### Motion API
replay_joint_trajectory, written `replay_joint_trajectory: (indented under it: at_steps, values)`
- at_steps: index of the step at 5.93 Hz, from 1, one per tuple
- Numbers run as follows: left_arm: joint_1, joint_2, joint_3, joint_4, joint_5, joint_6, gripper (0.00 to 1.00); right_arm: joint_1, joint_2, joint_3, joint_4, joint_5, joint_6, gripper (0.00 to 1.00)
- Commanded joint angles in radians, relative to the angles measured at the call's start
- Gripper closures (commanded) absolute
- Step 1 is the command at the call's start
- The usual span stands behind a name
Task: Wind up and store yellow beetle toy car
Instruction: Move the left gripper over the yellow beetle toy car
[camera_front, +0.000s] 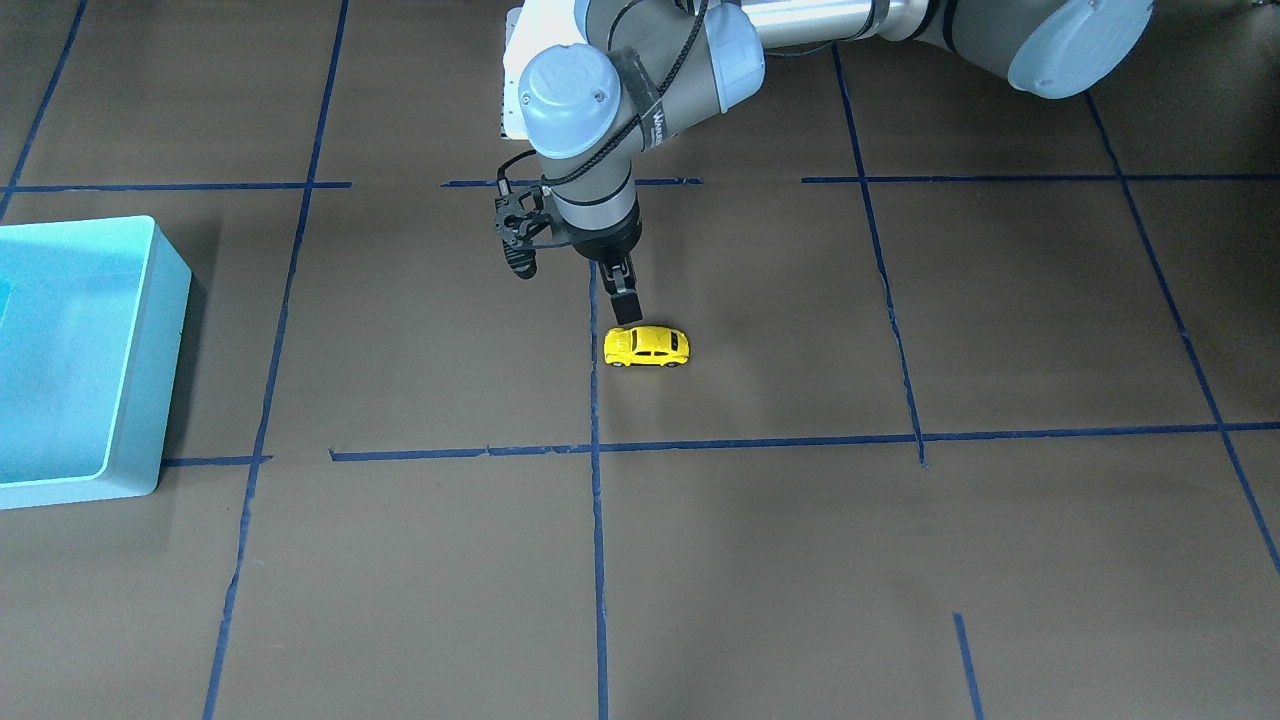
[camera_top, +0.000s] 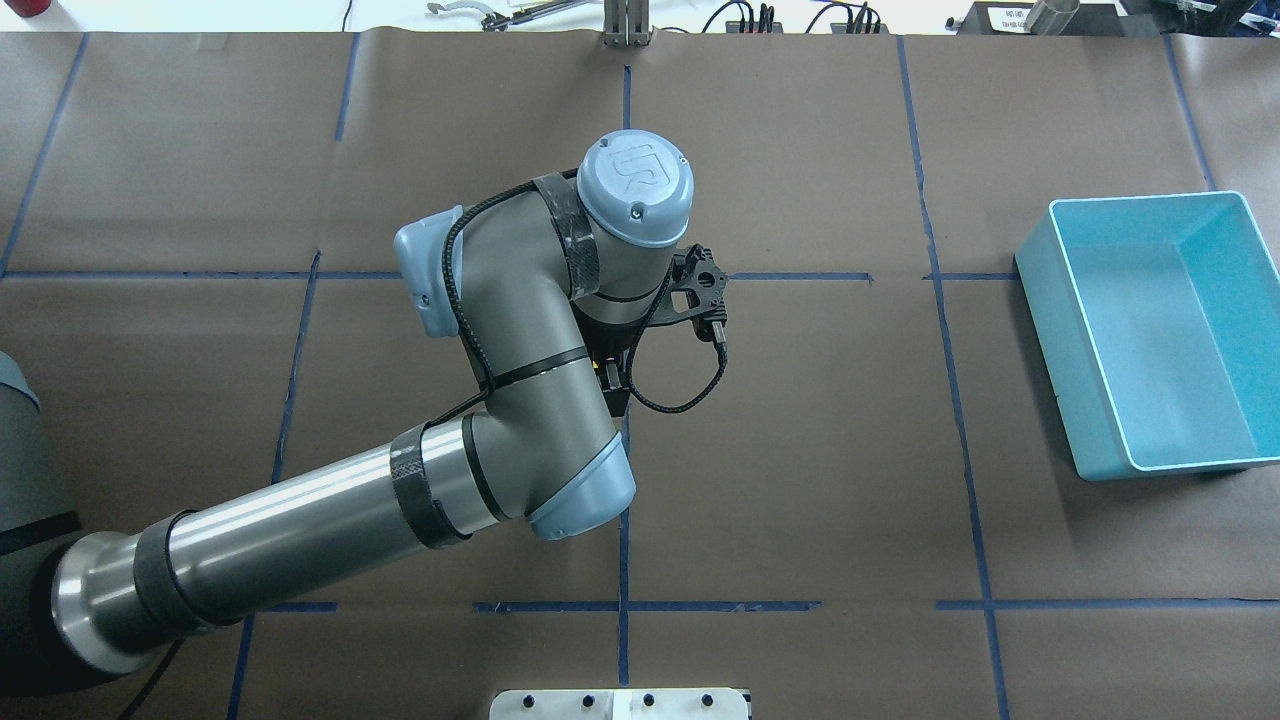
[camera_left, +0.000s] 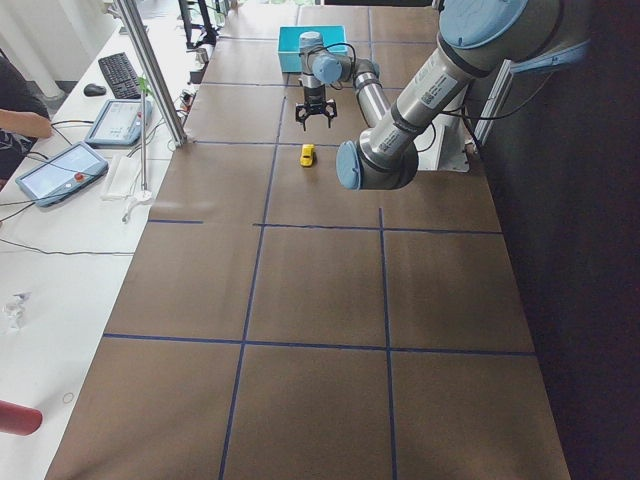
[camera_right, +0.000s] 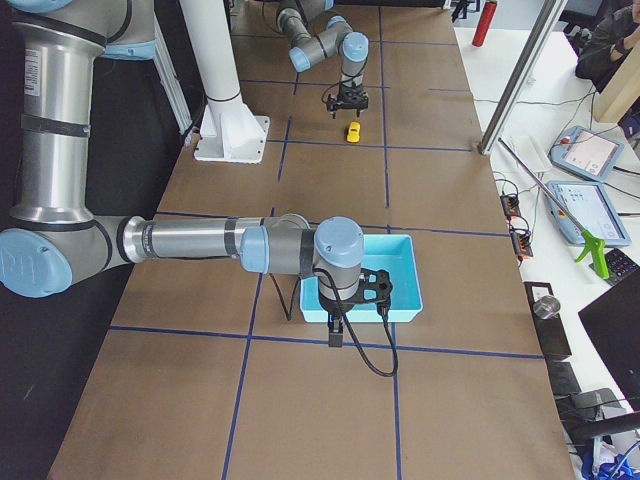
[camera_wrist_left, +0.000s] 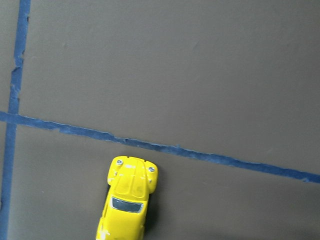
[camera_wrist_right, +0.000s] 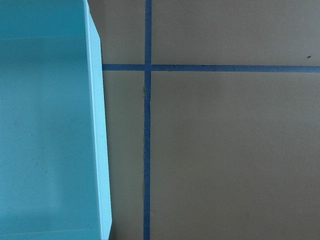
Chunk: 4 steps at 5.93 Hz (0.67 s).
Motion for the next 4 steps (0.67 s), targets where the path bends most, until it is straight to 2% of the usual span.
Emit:
replay_joint_trajectory:
  at_steps: [1, 2, 4]
  values:
    - [0.009, -0.018, 0.088, -0.077, 0.096, 0.062, 0.00, 0.000, -0.002, 0.000, 0.001, 0.000, 0.000, 0.00]
    - [0.011, -0.013, 0.090, -0.077, 0.124, 0.121, 0.00, 0.000, -0.002, 0.002, 0.001, 0.002, 0.000, 0.00]
    - [0.034, -0.006, 0.103, -0.078, 0.133, 0.122, 0.00, 0.000, -0.002, 0.002, 0.001, 0.002, 0.000, 0.00]
